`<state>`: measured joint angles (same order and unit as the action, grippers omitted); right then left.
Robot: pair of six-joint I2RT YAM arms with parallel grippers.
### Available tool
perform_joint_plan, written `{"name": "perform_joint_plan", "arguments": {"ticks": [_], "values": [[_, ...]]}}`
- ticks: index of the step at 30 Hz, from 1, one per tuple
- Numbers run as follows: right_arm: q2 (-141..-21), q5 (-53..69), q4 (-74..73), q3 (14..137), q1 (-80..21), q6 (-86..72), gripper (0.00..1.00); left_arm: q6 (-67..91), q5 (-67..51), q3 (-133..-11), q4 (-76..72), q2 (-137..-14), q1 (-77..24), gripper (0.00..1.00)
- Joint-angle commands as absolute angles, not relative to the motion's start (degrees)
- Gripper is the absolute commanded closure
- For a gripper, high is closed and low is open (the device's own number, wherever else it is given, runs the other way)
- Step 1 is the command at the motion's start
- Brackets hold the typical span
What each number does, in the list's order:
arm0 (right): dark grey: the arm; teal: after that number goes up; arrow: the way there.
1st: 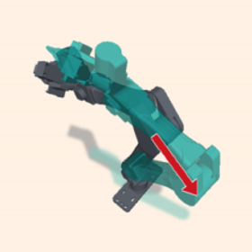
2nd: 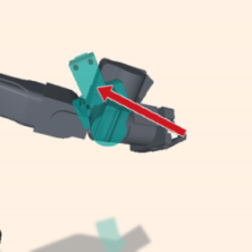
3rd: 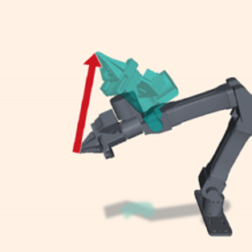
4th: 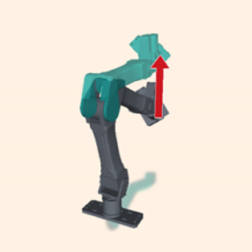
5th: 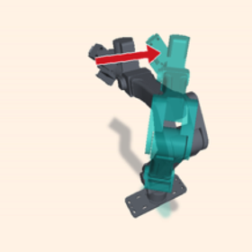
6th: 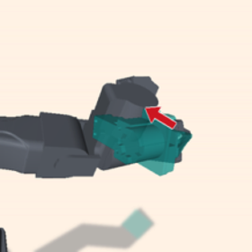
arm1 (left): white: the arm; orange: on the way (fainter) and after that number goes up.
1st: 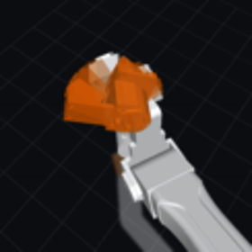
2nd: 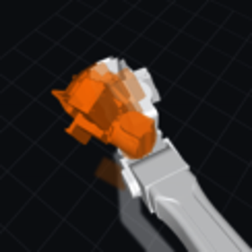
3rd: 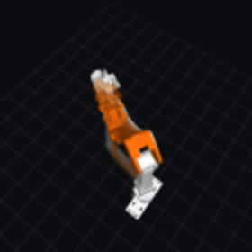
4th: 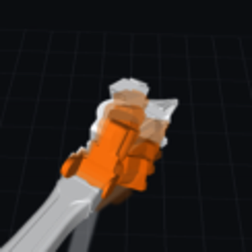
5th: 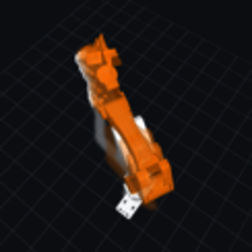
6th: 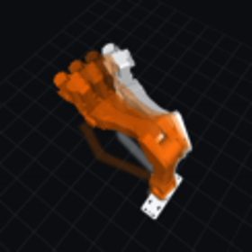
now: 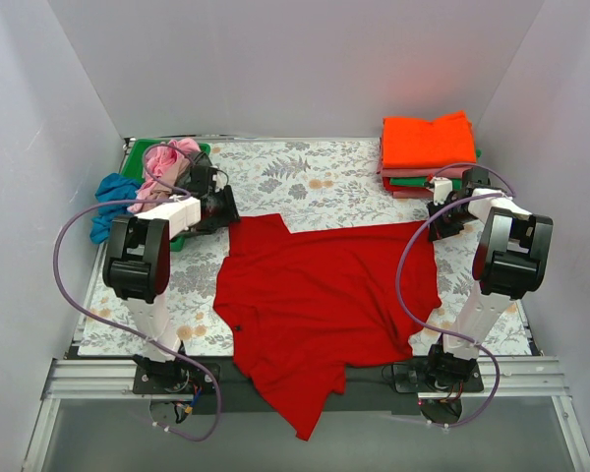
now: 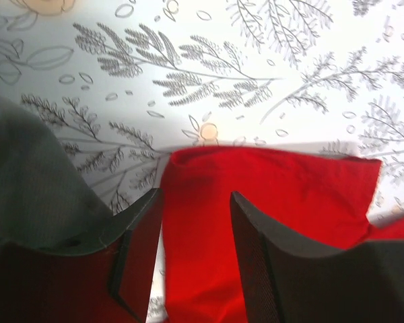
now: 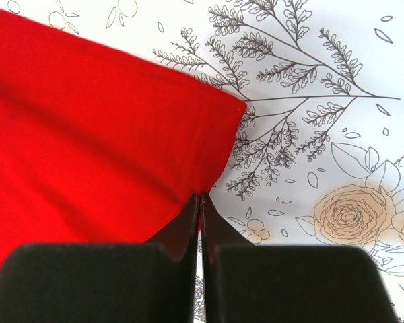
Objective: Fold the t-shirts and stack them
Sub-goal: Flatten the tshirt out
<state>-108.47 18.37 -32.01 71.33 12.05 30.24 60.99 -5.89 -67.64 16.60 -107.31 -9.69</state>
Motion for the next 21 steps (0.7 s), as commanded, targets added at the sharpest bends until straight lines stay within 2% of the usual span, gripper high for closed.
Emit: {"name": "perform_joint_plan", "arguments": {"ticks": [1, 10, 15, 21], "values": [[-107.9, 18.4, -34.3, 70.8, 12.5, 31.2, 0.99, 58.1, -2.6, -70.5, 17.9, -108.5, -9.3, 0.57], [-108.6, 18.3, -34.7, 71.5, 12.5, 31.0, 0.99, 55.8, -1.8, -75.0, 19.1, -112.4, -9.6, 0.64], [-109.0, 18.1, -34.9, 71.6, 12.6, 30.9, 0.99, 55.4, -2.7, -75.1, 19.6, -112.8, -9.8, 0.72], [-109.3, 18.4, -35.0, 72.2, 12.6, 30.7, 0.99, 55.2, -2.5, -73.4, 19.4, -111.1, -10.0, 0.73]]}}
